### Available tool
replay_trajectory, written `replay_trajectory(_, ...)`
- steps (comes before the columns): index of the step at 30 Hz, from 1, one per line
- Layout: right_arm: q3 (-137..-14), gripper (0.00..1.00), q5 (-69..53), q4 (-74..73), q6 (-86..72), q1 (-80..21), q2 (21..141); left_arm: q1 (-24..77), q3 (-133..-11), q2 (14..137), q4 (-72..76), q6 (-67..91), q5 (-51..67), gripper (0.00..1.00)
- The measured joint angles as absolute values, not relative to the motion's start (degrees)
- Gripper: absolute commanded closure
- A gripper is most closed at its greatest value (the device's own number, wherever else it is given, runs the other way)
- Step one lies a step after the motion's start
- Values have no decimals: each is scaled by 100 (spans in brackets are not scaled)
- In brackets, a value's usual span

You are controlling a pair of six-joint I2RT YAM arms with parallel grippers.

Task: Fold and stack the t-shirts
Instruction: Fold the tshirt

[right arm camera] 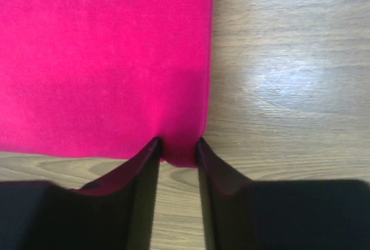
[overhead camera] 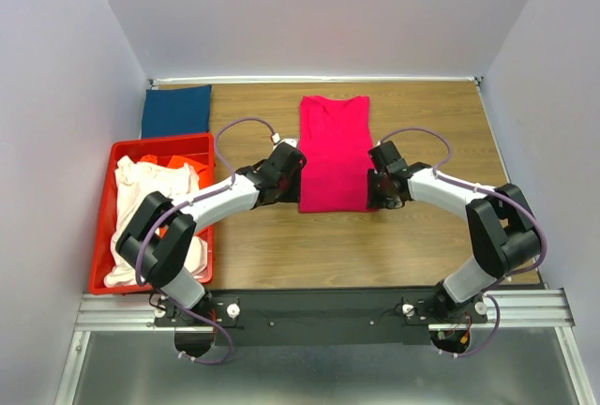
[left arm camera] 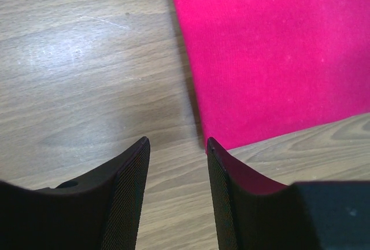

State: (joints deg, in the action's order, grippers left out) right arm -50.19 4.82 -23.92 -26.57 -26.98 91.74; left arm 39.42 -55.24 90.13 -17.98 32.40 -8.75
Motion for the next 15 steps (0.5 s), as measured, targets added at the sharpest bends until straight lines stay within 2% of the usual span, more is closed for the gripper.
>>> replay_trajectory(4, -5052, 87, 425, -2342, -2722, -2744, 9236, 3979, -5546, 9080, -1811, 3238, -832, 50)
replay_trajectory(5, -5063, 96, 429, -2333, -2733, -2762, 9242, 3990, -5559, 9100, -1820, 3240, -829, 50)
replay_trajectory(6, -5063, 99, 436, -2327, -2733, -2783, 9247, 4012, -5575, 9131, -1833, 3238, -827, 50)
replay_trajectory(15, -5094, 99, 515, -2342, -2694, -2853, 9264, 4250, -5898, 9487, -2069, 3260, -829, 49)
